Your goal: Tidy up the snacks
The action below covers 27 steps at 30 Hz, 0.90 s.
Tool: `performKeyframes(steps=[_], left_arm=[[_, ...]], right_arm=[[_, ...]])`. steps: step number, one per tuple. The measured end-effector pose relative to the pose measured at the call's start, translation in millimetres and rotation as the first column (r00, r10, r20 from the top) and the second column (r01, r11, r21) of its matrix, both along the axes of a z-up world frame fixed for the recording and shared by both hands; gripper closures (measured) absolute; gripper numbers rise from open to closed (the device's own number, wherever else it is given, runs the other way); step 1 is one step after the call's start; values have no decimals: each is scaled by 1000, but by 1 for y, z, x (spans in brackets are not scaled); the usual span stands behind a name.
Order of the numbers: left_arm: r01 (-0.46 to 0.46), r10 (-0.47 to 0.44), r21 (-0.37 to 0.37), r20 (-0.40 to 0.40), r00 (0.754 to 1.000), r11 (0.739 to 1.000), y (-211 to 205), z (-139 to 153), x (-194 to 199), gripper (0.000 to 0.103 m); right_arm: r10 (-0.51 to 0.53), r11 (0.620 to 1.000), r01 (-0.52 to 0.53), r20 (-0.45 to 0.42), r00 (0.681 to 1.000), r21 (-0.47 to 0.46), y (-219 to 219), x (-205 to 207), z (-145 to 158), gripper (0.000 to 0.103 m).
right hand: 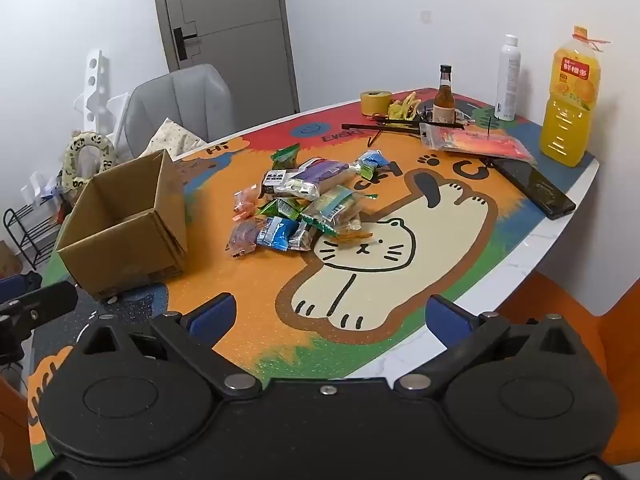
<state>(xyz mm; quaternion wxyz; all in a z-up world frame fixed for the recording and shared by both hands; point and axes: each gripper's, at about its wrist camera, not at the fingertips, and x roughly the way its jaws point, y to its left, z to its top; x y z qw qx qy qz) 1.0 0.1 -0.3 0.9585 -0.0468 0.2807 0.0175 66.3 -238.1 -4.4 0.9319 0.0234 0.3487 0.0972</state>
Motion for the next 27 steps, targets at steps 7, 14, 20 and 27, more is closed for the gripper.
performKeyframes(steps=[7, 14, 20, 27], left_arm=[[-10, 10, -5, 3, 1000, 1000, -2, 6, 1, 0], [-10, 10, -4, 13, 1000, 1000, 0, 3, 0, 0], [-13, 13, -14, 17, 1000, 1000, 1, 0, -1, 0], [-13, 13, -22, 16, 1000, 1000, 1, 0, -1, 0]], right_arm=[[-20, 998, 21, 24, 1000, -55, -3, 2, -2, 0], [-7, 998, 10, 49, 999, -55, 0, -1, 0, 0], [-10, 998, 13, 53, 999, -53, 0, -1, 2, 0], [-14, 999, 17, 61, 998, -45, 0, -2, 3, 0]])
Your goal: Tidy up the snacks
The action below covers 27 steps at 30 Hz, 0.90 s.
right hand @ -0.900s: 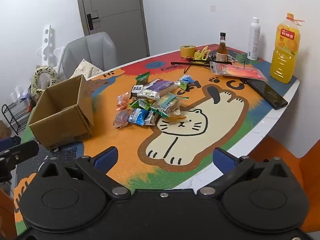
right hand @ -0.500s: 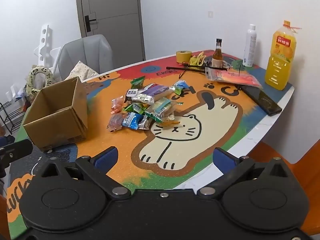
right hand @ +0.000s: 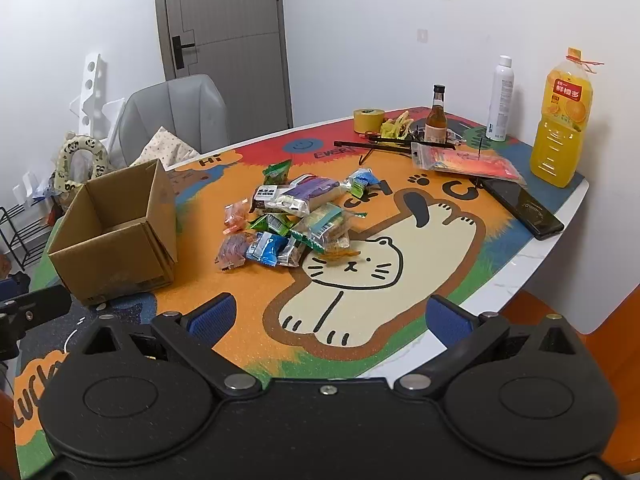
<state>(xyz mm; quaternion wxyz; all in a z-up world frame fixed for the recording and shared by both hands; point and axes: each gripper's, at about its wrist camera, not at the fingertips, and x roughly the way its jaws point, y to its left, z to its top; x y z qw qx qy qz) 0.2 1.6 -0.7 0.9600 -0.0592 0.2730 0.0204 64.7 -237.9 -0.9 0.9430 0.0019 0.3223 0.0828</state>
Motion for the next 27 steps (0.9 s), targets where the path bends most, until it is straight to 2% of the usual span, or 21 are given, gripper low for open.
performKeyframes(steps=[7, 27], left_arm=[[-6, 6, -9, 10, 1000, 1000, 2, 2, -3, 0], [-17, 18, -7, 15, 1000, 1000, 3, 7, -4, 0]], right_arm=[[-4, 1000, 4, 23, 1000, 0, 1, -4, 4, 0], [5, 1000, -5, 9, 1000, 16, 2, -6, 4, 0]])
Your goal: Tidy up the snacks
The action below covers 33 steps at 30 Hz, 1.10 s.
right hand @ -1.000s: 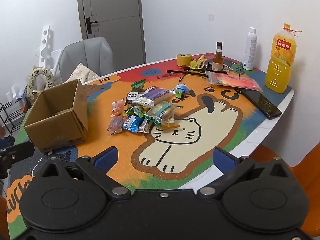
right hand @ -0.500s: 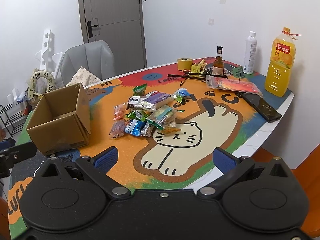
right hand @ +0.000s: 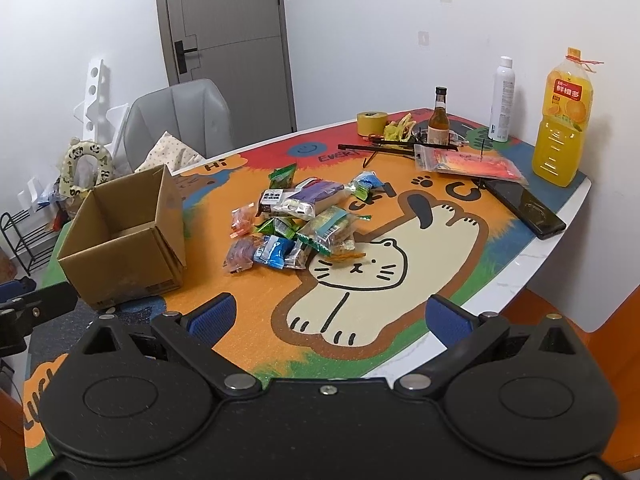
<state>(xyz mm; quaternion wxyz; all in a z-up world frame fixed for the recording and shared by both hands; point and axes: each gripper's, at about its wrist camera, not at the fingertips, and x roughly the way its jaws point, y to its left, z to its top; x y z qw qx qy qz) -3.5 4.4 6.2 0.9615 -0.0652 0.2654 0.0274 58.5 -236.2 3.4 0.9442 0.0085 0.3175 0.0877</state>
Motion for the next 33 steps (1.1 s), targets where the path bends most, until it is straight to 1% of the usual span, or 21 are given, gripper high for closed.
performKeyframes(steps=[8, 22, 33], left_arm=[[-8, 8, 1, 12, 1000, 1000, 4, 2, -4, 0], [-4, 4, 5, 5, 1000, 1000, 6, -1, -6, 0], [4, -4, 12, 3, 1000, 1000, 2, -5, -2, 0]], right_arm=[[4, 1000, -4, 6, 1000, -6, 1, -1, 2, 0], [8, 1000, -8, 2, 1000, -16, 6, -3, 1, 0], [17, 1000, -17, -9, 1000, -11, 5, 6, -4, 0]])
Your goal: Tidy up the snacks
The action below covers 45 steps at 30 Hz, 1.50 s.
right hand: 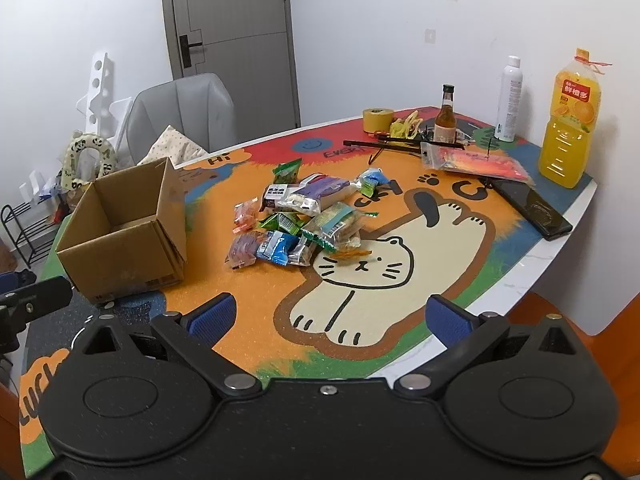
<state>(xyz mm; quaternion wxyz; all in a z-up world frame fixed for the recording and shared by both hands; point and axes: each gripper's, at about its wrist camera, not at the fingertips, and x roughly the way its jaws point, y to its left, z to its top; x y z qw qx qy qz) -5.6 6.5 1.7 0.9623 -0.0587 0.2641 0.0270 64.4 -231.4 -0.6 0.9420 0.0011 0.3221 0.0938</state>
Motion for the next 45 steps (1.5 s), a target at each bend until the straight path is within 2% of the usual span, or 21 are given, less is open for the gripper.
performKeyframes(steps=[8, 13, 20, 28, 30, 35, 39, 45], left_arm=[[18, -18, -14, -4, 1000, 1000, -4, -9, 22, 0], [38, -38, -12, 8, 999, 999, -12, -16, 40, 0], [84, -83, -50, 12, 996, 995, -22, -31, 68, 0], [115, -114, -87, 20, 993, 990, -34, -42, 97, 2], [116, -115, -94, 17, 993, 989, -36, -45, 104, 8], [123, -125, -118, -12, 992, 985, -41, -51, 129, 22], [112, -119, -126, -43, 992, 986, -47, -58, 150, 35], [107, -117, -128, -76, 990, 986, -59, -72, 175, 46]], right_arm=[[13, 1000, -12, 19, 1000, -21, -8, 15, -9, 0], [30, 999, -28, 66, 997, -26, -16, 26, -12, 0], [67, 998, -68, 75, 995, 11, -33, 44, -24, 1], [79, 992, -85, 61, 995, 98, -46, 70, -32, 27], [78, 990, -83, 45, 996, 118, -48, 78, -35, 37], [87, 981, -86, 3, 996, 177, -52, 99, -43, 43], [96, 974, -88, -28, 995, 211, -50, 117, -49, 43], [84, 963, -58, -85, 993, 264, -48, 148, -60, 43]])
